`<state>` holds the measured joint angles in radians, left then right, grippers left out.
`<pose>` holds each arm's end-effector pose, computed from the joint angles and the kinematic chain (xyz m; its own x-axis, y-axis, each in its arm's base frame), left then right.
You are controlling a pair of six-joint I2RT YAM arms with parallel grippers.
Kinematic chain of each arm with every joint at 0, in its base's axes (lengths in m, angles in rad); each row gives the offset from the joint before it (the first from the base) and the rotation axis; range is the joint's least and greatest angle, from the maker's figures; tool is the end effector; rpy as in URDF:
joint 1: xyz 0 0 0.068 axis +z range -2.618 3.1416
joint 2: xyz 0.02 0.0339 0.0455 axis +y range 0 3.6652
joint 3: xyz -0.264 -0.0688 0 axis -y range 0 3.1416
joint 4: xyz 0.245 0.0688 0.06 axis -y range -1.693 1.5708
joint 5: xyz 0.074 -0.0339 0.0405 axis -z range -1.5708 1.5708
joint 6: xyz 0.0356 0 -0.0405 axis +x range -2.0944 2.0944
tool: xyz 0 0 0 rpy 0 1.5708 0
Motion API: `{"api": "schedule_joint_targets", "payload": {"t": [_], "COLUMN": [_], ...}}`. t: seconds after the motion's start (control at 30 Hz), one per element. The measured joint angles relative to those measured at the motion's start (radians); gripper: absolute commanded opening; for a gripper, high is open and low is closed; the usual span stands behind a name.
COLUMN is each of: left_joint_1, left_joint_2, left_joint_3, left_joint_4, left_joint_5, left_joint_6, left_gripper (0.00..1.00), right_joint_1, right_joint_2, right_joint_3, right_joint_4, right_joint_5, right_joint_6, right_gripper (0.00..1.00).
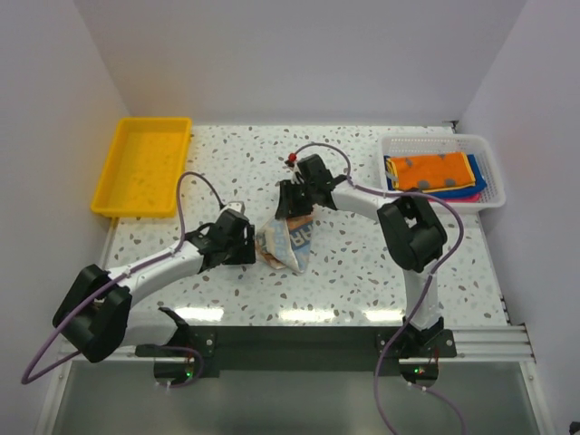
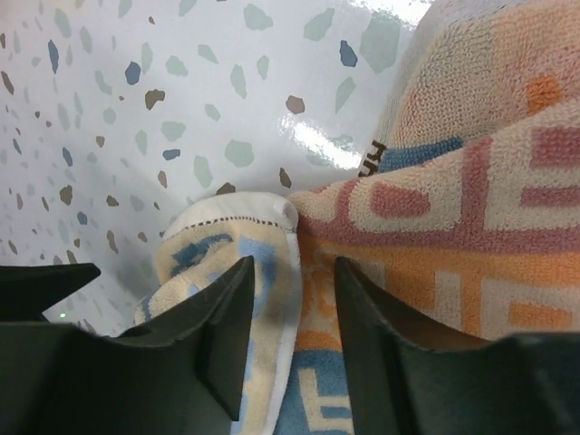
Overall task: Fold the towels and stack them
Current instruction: Flatten out the crumpled towel
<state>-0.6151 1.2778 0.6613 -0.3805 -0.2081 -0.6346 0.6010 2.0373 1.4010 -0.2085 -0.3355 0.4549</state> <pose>0.1981 -0.1310 0.1821 -0.8328 -0.1218 -0.5400 -0.0257 0.9829 -0.1821 0.3587 0.2601 0.1715 -0.8679 -0.0920 -0.4882 -0.3706 0.7744 0.5129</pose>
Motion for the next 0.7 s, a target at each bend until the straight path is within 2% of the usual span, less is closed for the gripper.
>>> {"api": "schedule_joint_targets", "payload": {"t": [0.17, 0.2, 0.27, 0.5, 0.7], "left_joint_1": [0.000, 0.000, 0.000, 0.002, 0.020], "left_joint_2": [0.000, 0.000, -0.001, -0.036, -0.081], "left_joint_3": [-0.029, -0.030, -0.030, -0.021, 0.074], "left_joint_4": [0.014, 0.019, 0.026, 0.003, -0.050], "left_joint_5": [0.012, 0.014, 0.015, 0.000, -0.056], "left_joint_6": [-0.001, 0.000, 0.000, 0.003, 0.032], "left_gripper": [0.73, 0.73, 0.73, 0.73, 0.73], "right_joint_1": [0.000, 0.000, 0.000, 0.000, 0.002], "right_joint_2": [0.006, 0.006, 0.006, -0.059, -0.377], "right_joint_3": [0.015, 0.023, 0.039, 0.027, -0.195], "right_joint_4": [-0.003, -0.005, -0.009, -0.088, -0.198], "right_joint_5": [-0.027, -0.032, -0.045, -0.072, -0.146], "right_joint_6": [0.003, 0.000, -0.010, -0.101, -0.215], "right_gripper": [0.23, 0.12, 0.01, 0.00, 0.00]}}
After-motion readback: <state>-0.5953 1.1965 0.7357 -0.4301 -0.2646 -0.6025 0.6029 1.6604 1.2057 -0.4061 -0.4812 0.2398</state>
